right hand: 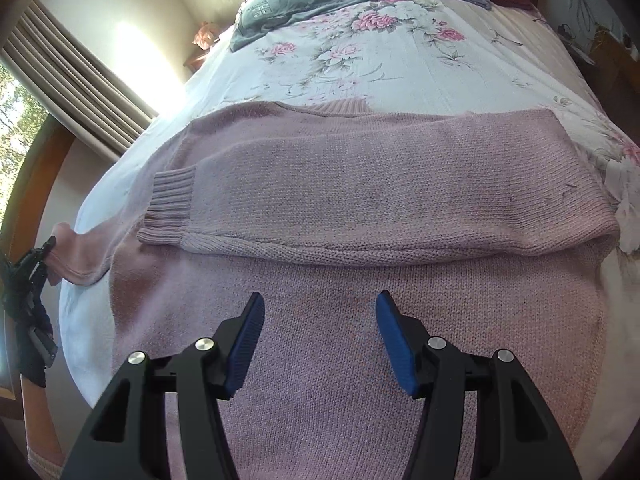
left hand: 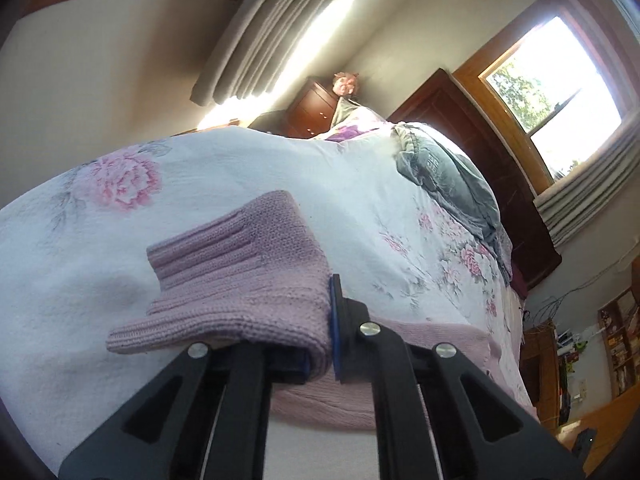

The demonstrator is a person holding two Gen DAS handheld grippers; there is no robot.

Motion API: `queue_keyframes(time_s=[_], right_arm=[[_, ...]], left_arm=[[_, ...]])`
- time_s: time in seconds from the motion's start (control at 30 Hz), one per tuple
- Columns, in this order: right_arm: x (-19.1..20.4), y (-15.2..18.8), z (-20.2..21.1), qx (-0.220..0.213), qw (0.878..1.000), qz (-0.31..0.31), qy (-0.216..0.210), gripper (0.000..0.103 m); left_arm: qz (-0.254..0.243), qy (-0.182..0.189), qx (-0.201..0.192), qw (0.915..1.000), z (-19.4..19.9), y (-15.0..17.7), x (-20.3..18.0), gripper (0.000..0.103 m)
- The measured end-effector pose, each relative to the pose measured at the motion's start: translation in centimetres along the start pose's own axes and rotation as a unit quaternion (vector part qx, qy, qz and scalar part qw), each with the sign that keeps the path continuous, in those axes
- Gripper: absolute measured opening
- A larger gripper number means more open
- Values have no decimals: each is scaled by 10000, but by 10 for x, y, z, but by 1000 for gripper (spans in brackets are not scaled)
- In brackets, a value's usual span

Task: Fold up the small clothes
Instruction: 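Grasp the other sleeve cuff with the left gripper and fold it across the body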

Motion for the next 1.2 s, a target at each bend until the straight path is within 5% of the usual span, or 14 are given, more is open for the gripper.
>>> queue_keyframes(time_s=[0.27,0.6,0.77,0.97,1.07,1.2], right_arm=[[-32,0,23,-228,9997,-100,-19,58],[-89,-3,47,-441,9985,-324,-31,58],[-109,-6,47,-463,9981,-403,-71,58],[-120,-8,40,-393,9981,-448,-170,58],[-121,-11,40,-399,9981,-426,-171,58],[-113,-19,44,-440,9982,-362,-201,58]], left_arm=[[-1160,1085,647,9852,-38,69,-187,5],[-1888,1713,1355,9574,-91,180,-332,6],[-1971,1692,1797,9488,-131,230,-355,6],[-2045,1382,2403,9388,-185,277,-340,13],[-2215,1474,2329,9354,-176,277,-340,13],[-2178,1810,2519,9254,-145,272,-331,34]])
Point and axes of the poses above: each gripper's, at about its wrist camera, not at the fingertips, and z roughly against the way its jaws point, x to its left, y to its underside, the point moved 8 cm from there along -z, roughly the way its jaws point, and after that the axes turned 2 degrees about x, right-handed, at the moved point
